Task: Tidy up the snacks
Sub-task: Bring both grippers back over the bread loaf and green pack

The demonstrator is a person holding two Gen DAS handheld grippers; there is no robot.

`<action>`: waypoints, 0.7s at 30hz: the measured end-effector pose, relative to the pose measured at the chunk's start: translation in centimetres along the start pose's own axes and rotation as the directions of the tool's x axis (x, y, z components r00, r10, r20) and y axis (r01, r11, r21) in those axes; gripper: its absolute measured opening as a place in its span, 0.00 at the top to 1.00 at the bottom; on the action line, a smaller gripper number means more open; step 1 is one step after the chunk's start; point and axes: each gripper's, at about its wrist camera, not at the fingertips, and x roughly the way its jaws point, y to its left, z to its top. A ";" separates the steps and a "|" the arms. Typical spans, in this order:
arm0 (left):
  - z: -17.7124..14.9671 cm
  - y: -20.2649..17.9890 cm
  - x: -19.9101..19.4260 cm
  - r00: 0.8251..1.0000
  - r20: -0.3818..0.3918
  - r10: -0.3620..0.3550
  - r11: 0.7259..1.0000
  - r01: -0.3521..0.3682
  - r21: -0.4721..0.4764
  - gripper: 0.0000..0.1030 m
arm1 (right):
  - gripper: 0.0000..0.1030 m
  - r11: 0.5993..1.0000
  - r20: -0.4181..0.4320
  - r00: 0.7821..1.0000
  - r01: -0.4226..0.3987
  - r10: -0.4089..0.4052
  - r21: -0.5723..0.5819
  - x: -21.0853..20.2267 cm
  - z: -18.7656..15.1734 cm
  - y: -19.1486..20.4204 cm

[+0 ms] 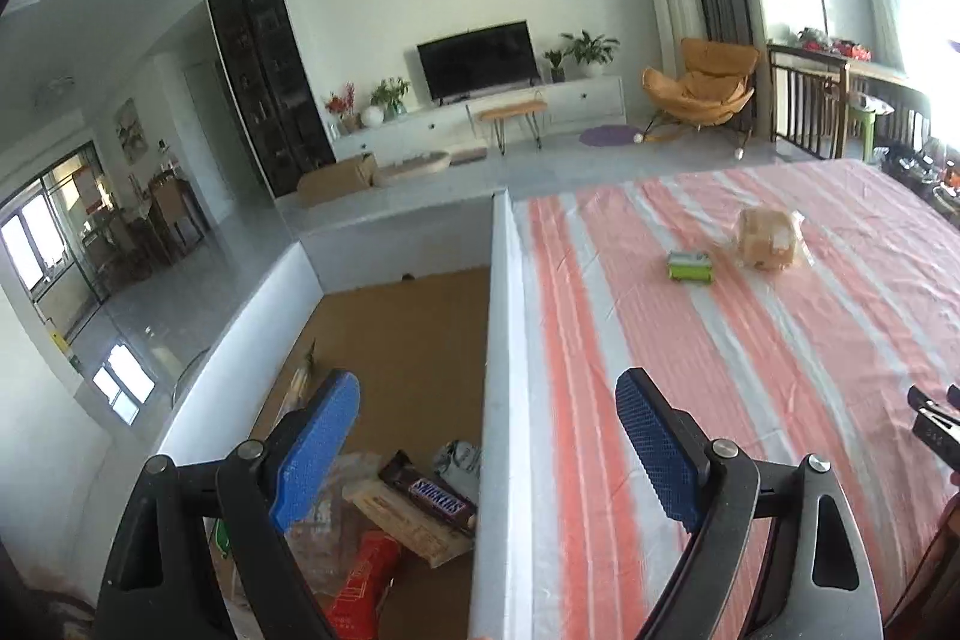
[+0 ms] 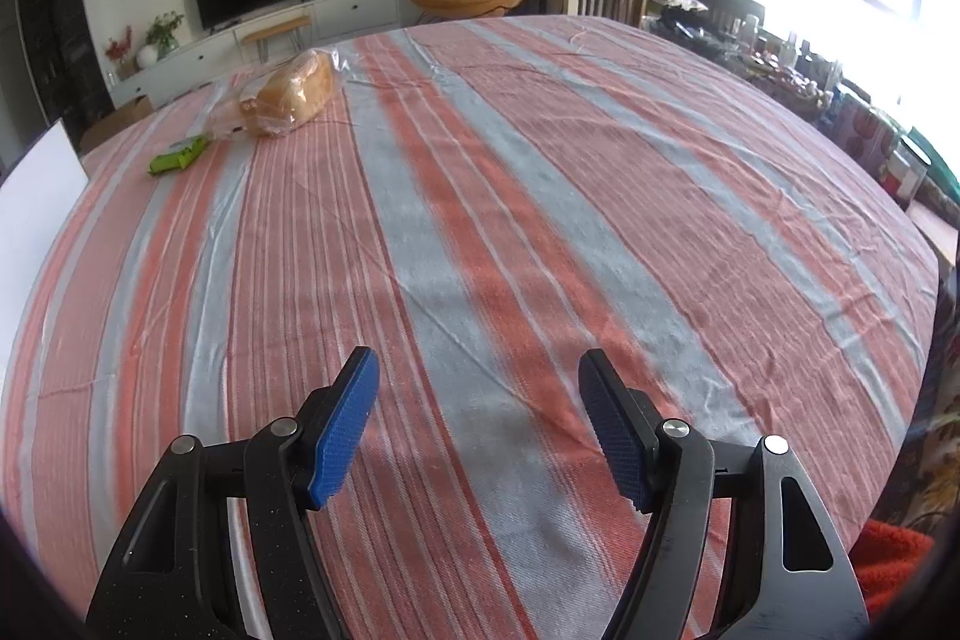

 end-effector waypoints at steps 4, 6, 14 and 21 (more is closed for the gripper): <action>0.9 -2.3 -1.8 0.985 0.027 -0.169 0.985 0.170 -0.024 0.01 | 0.30 0.999 0.017 0.999 0.042 -0.043 0.017 -0.3 0.1 -0.4; 0.9 -4.1 -1.4 0.966 -0.007 -0.258 0.966 0.258 -0.033 0.01 | 0.30 0.999 -0.003 0.999 0.043 -0.043 0.021 0.1 0.1 -0.7; -1.2 -12.9 5.5 0.862 -0.230 -0.452 0.888 0.458 -0.032 0.01 | 0.30 0.998 -0.023 0.998 0.055 -0.055 0.033 0.5 0.0 -1.2; -3.5 -15.2 12.8 0.849 -0.348 -0.397 0.915 0.396 -0.079 0.01 | 0.30 0.999 -0.061 0.997 0.040 -0.038 0.027 1.2 -0.2 -1.1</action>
